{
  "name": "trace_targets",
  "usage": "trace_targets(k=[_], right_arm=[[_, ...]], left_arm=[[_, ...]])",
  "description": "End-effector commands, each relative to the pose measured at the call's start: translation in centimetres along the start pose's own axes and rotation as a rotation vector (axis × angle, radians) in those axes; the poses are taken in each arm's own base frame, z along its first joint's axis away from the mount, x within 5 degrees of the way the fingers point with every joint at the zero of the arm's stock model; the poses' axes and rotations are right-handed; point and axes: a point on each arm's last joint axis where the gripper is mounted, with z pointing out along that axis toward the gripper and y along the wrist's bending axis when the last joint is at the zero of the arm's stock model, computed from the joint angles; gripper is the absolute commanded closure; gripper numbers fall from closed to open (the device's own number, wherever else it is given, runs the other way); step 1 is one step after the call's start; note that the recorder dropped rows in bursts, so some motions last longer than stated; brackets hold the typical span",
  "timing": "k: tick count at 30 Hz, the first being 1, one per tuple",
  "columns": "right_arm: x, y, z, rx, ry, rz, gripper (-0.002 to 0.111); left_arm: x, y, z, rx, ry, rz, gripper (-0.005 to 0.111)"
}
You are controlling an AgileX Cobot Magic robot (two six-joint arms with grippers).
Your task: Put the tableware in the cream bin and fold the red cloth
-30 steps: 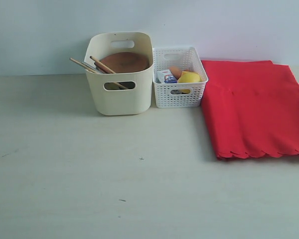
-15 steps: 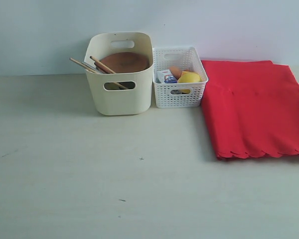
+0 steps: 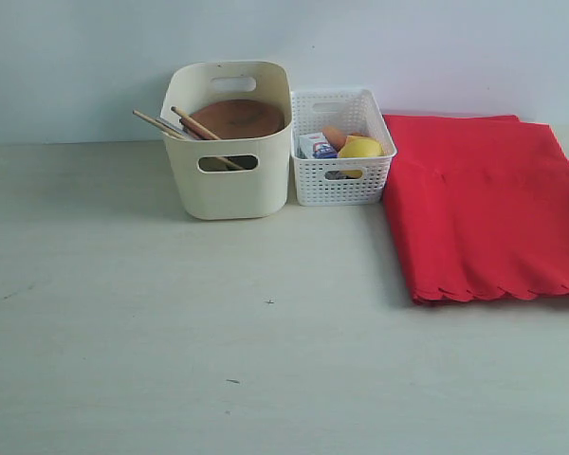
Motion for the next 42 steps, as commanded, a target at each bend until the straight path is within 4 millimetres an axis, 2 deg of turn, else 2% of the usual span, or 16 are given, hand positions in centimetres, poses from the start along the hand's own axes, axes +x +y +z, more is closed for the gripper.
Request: trace_targets(k=[1,42], right_arm=[[0.09,0.01,0.05,-0.003,-0.004,-0.004,0.108],[0.09,0.01,0.05,-0.003,-0.004,-0.004,0.108]], left_arm=[[0.10,0.16,-0.01,-0.027,-0.001,-0.002,0.107],[0.12,0.27,-0.01,-0.047,-0.001,-0.007,0.107]])
